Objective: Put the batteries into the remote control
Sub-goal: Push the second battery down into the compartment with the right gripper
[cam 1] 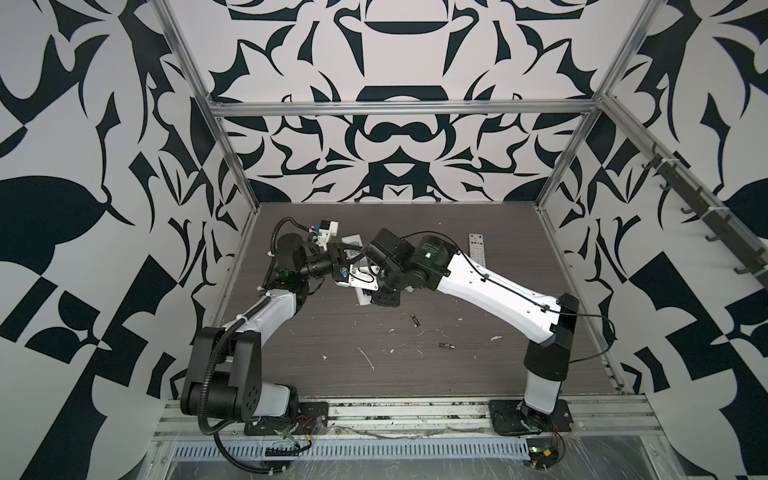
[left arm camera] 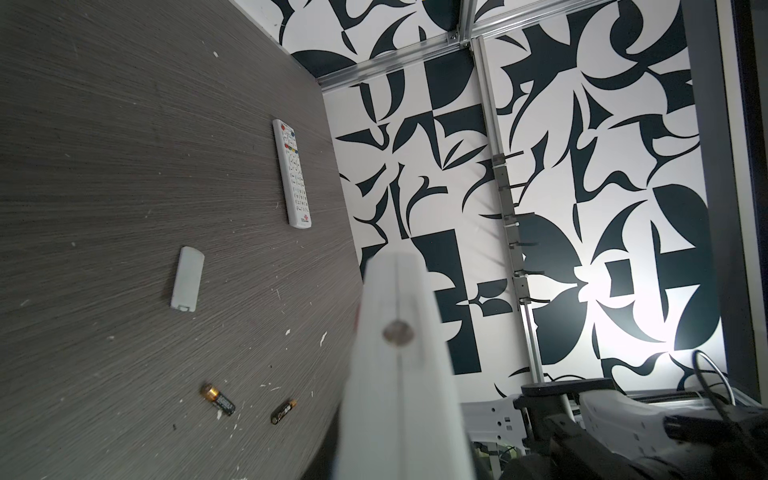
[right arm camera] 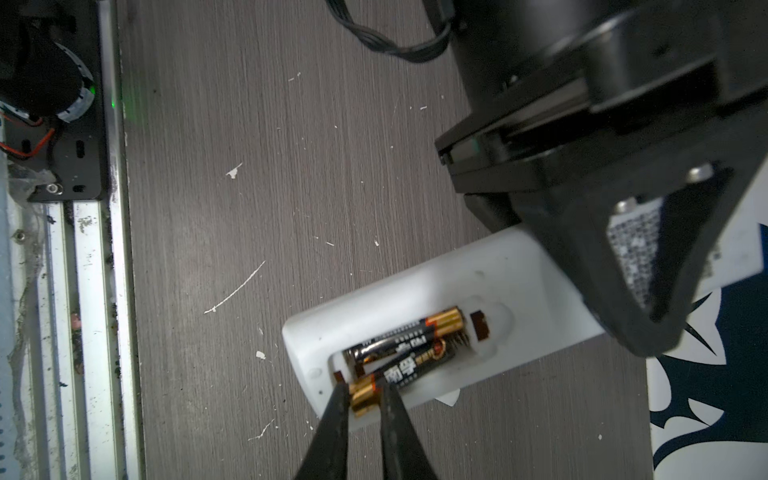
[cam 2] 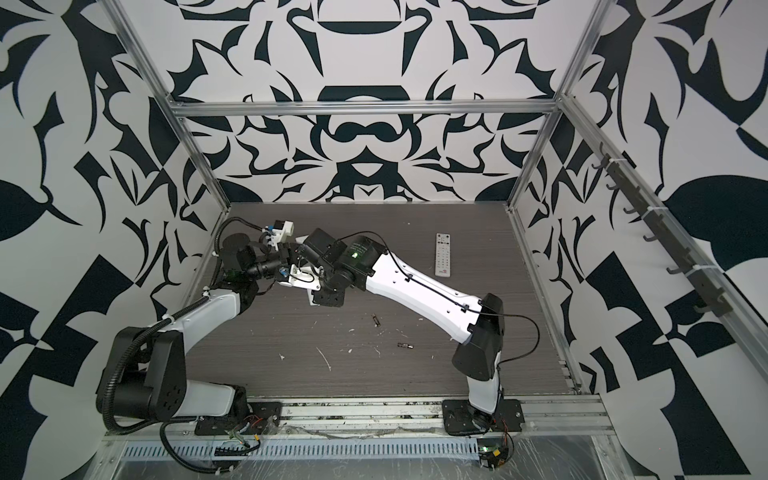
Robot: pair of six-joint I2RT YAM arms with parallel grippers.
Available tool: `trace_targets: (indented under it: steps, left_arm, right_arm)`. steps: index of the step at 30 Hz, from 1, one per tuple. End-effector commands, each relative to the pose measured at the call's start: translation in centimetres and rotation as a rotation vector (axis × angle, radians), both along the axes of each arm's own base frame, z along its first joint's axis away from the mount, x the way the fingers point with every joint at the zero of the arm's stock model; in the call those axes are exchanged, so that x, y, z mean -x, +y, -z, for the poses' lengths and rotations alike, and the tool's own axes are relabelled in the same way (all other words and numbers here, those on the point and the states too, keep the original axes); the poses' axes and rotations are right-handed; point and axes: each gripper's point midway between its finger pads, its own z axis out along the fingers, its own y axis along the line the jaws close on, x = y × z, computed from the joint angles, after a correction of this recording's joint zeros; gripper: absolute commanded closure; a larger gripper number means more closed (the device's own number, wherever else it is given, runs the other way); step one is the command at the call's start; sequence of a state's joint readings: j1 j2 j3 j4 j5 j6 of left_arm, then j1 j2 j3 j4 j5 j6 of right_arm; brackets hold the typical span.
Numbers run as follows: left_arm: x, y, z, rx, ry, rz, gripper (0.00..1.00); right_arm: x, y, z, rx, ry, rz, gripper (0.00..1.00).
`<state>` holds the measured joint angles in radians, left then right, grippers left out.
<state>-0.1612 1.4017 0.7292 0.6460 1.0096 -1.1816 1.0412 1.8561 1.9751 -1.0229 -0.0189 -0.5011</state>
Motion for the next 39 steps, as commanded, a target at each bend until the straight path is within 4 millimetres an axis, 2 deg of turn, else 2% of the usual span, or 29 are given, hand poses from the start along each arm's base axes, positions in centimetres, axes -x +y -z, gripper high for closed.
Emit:
trace_targets:
  steps: [1,21,39]
  left_arm:
    - [0.6,-0.2,-2.2,0.023,-0.047,0.026,1.0]
    - [0.9,-0.2,-2.5,0.027,-0.055,0.027,1.0]
    - [1.3,-0.3,-2.7,0.03,-0.064,0.037,1.0]
  right_arm:
    - [-0.7,0.1,0.2,0.001,-0.023,0.014,0.83]
    - [-2.5,0.5,1.8,0.019,-0.012,0.057,0.85]
    - [-2.9,1.5,3.2,0.019,0.013,0.066,0.88]
